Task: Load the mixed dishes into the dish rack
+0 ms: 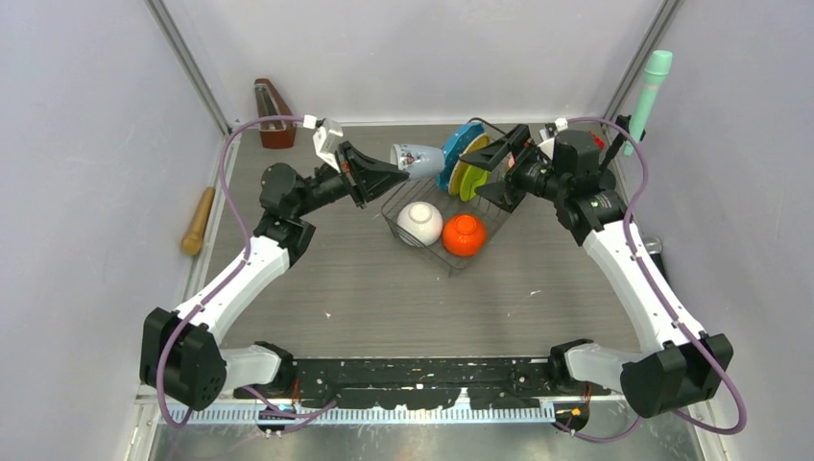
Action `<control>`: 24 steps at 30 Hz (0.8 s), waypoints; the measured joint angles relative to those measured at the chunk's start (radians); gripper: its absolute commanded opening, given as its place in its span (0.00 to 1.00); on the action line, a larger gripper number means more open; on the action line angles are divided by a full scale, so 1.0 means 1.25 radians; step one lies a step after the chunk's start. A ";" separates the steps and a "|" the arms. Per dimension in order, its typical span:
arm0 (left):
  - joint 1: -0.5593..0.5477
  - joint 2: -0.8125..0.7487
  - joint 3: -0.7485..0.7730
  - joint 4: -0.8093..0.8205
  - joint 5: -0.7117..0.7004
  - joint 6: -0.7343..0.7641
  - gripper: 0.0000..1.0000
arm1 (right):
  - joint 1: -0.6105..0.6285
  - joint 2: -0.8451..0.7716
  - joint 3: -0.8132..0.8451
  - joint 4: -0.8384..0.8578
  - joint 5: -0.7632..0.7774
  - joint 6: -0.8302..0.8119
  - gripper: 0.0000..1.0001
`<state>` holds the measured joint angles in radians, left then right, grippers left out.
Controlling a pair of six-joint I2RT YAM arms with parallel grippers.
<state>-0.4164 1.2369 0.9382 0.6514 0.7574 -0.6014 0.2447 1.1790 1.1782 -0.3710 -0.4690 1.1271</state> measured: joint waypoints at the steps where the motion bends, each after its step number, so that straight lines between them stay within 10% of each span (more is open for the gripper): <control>1: 0.000 0.000 -0.001 0.013 0.011 0.011 0.00 | 0.000 0.005 0.003 0.001 -0.005 0.005 1.00; 17: -0.012 0.097 -0.002 0.104 0.143 0.110 0.00 | 0.012 0.078 -0.040 0.141 -0.128 0.391 1.00; 24: -0.023 0.125 0.004 0.151 0.124 0.063 0.00 | 0.016 0.080 -0.008 0.095 -0.128 0.268 1.00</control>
<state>-0.4450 1.3926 0.9432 0.8402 0.9127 -0.5232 0.2653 1.2785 1.1687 -0.2527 -0.6296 1.4616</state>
